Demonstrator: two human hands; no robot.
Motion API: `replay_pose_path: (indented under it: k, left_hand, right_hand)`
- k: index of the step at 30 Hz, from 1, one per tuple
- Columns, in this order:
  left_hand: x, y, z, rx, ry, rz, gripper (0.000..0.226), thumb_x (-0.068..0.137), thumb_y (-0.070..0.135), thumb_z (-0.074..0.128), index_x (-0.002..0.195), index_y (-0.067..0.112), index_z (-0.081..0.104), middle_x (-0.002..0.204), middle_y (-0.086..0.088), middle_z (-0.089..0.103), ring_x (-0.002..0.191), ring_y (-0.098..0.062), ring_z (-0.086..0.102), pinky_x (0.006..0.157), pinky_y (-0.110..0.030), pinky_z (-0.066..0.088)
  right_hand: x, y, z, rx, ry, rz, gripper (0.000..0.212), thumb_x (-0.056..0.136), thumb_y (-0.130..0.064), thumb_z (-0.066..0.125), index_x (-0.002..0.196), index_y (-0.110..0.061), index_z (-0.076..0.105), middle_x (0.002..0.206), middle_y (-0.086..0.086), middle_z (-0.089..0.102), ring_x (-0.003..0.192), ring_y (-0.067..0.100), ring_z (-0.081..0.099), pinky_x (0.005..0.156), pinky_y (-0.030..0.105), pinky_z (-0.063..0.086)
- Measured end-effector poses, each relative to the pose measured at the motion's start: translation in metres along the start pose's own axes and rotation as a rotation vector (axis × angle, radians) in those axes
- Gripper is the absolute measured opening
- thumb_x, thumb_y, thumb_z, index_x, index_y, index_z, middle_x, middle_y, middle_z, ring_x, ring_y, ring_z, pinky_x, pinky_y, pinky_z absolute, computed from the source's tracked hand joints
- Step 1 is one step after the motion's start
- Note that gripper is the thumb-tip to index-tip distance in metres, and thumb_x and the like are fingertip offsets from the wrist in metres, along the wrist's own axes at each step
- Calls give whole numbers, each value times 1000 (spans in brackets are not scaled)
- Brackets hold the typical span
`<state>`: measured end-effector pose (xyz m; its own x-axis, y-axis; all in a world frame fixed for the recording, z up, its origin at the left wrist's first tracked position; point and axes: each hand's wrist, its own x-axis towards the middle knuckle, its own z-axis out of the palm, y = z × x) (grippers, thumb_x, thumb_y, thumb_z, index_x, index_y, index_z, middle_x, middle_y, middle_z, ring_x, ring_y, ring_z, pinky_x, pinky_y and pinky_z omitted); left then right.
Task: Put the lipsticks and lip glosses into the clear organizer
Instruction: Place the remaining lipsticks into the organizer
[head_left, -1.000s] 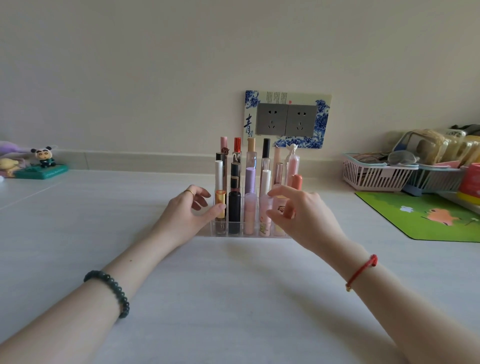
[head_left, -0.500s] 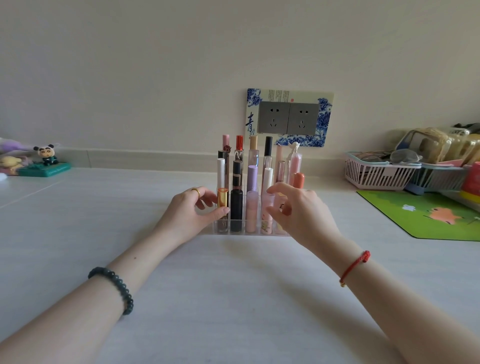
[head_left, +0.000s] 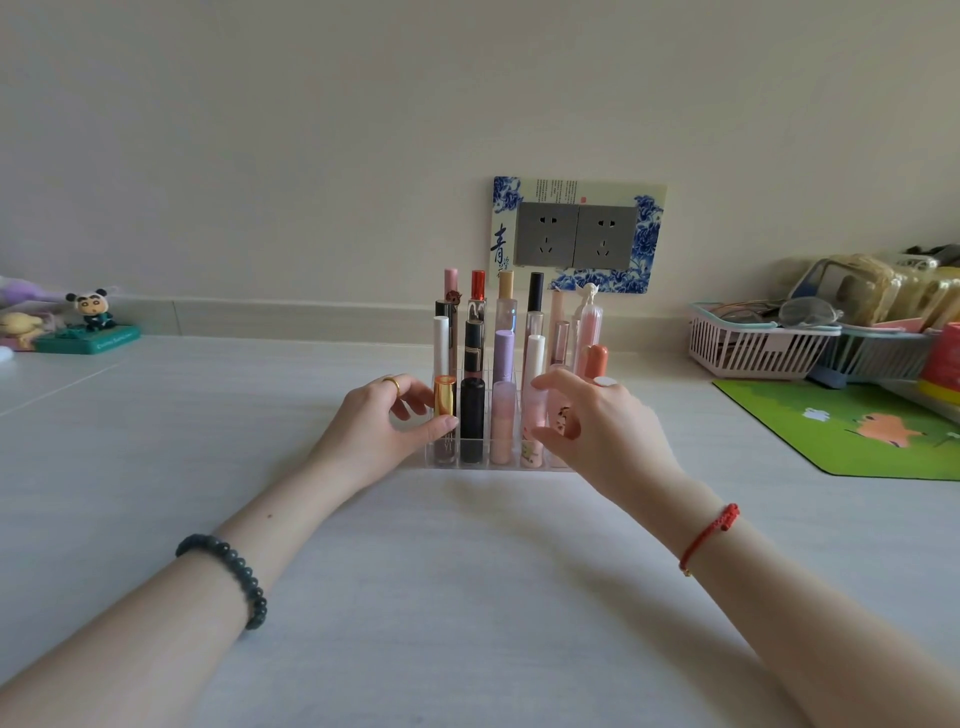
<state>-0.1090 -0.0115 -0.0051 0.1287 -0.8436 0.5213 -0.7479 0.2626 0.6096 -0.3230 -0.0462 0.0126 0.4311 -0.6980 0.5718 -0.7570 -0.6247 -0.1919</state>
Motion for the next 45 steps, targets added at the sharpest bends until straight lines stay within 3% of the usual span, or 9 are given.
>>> replay_pose_path:
  k: [5, 10, 15, 19, 24, 29, 37, 45]
  left_hand:
    - [0, 1, 0, -5, 3, -3, 18, 73, 31, 73, 80, 22, 60, 76, 12, 57, 70, -3, 49, 63, -5, 36]
    - [0, 2, 0, 7, 5, 4, 16, 73, 30, 72, 80, 21, 60, 75, 10, 57, 69, -3, 49, 62, -5, 35]
    - [1, 3, -1, 25, 6, 6, 14, 75, 30, 70, 79, 22, 60, 74, 13, 56, 72, -3, 50, 61, -3, 34]
    - [0, 1, -1, 28, -5, 8, 12, 76, 30, 69, 77, 26, 58, 74, 16, 57, 74, -5, 52, 63, -4, 35]
    - [1, 2, 0, 29, 9, 10, 14, 75, 29, 71, 79, 21, 60, 73, 13, 57, 70, -3, 51, 63, -4, 36]
    - [1, 1, 1, 15, 14, 4, 15, 75, 32, 71, 79, 22, 60, 75, 12, 59, 71, -3, 52, 63, -4, 37]
    - [1, 0, 1, 16, 12, 3, 15, 75, 32, 70, 79, 22, 60, 74, 13, 58, 71, -3, 52, 62, -4, 37]
    - [1, -1, 1, 28, 13, 11, 16, 75, 32, 70, 79, 20, 60, 74, 12, 59, 70, -2, 52, 61, -3, 37]
  right_hand:
    - [-3, -3, 0, -46, 17, -28, 37, 85, -27, 56, 121, -25, 46, 78, 0, 48, 79, 29, 57, 67, 35, 50]
    - [-3, -2, 1, -22, 43, -40, 36, 85, -26, 55, 120, -25, 47, 74, 0, 50, 77, 27, 55, 61, 31, 45]
    - [1, 1, -13, 209, 196, -1, 33, 83, -27, 61, 115, -19, 56, 63, -2, 61, 53, 9, 56, 53, 21, 49]
    - [7, 22, -34, 385, 394, 122, 16, 77, -25, 68, 92, -21, 66, 57, -12, 57, 44, -4, 54, 50, 3, 43]
    - [1, 47, -39, 330, 141, 224, 20, 70, -35, 73, 84, -25, 62, 62, -5, 60, 41, 2, 51, 39, 7, 36]
    - [0, 50, -34, 382, -104, 355, 33, 69, -33, 74, 90, -15, 59, 73, 4, 62, 34, 5, 50, 34, 21, 45]
    - [-4, 45, -24, 388, -162, 403, 32, 70, -36, 74, 91, -13, 63, 59, -1, 60, 28, 2, 47, 32, 17, 40]
    - [-4, 44, -24, 354, -167, 394, 28, 71, -36, 73, 88, -15, 64, 59, -3, 61, 32, 8, 50, 32, 18, 40]
